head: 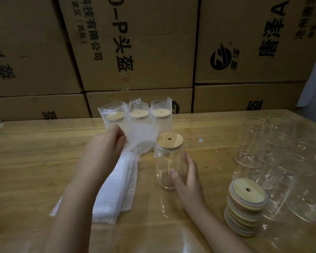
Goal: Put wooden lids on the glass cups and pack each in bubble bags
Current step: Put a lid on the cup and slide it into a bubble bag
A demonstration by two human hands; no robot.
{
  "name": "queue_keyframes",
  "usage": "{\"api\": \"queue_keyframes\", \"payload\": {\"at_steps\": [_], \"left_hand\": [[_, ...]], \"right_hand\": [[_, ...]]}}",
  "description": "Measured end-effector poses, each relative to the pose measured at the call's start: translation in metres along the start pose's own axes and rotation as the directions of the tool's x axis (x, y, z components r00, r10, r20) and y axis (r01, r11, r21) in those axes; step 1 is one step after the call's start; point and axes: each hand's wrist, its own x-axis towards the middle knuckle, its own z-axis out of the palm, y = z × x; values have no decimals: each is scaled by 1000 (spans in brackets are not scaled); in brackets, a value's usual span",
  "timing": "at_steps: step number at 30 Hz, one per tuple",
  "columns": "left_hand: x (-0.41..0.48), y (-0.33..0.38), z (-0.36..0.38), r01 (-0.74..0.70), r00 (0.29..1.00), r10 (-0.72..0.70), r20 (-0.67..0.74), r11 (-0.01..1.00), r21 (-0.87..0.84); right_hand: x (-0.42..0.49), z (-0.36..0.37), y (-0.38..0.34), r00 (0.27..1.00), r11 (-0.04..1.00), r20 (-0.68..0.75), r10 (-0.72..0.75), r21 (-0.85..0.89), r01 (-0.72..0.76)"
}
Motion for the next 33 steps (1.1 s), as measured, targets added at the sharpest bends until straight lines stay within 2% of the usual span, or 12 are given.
{"api": "queue_keyframes", "payload": {"at_steps": [5, 8, 13, 16, 19, 22, 25, 27, 28, 30, 32, 33], "left_hand": [[1, 24, -22, -189, 970, 208, -127, 971, 146], [-1, 33, -31, -303, 937, 318, -144, 946, 118], [2, 37, -28, -401, 863, 442, -245, 894, 201], [3, 34, -24, -405, 869, 415, -269, 909, 95], [6, 28, -19, -404, 884, 378, -274, 914, -42], [15, 15, -10, -356, 874, 315, -370, 933, -46], [17, 14, 2, -227, 794, 145, -591, 971, -67], [15, 20, 5, -304, 700, 144, -699, 946, -110], [13, 24, 7, -376, 693, 188, -696, 918, -126], [11, 33, 11, -452, 785, 248, -568, 856, -250], [9, 41, 14, -413, 890, 289, -353, 838, -356], [9, 45, 17, -394, 910, 314, -270, 858, -330]], "right_hand": [[3, -4, -33, 945, 956, -156, -289, -91, 277], [12, -4, -52, 952, 957, -116, -284, -85, 276], [37, -2, -78, 977, 974, 65, -204, -85, 209], [50, -2, -89, 970, 977, 134, -204, -29, 209], [54, -6, -90, 958, 963, 119, -260, -43, 267], [55, -6, -92, 963, 967, 91, -254, -4, 255], [56, -6, -99, 987, 971, 66, -147, 198, 132], [58, -9, -106, 994, 945, 52, -96, 317, 74], [60, -11, -108, 996, 928, 49, -70, 369, 47], [61, -14, -111, 997, 921, 58, -51, 389, 24], [59, -13, -113, 995, 948, 69, -66, 315, 41], [57, -12, -113, 995, 957, 69, -75, 285, 53]]}}
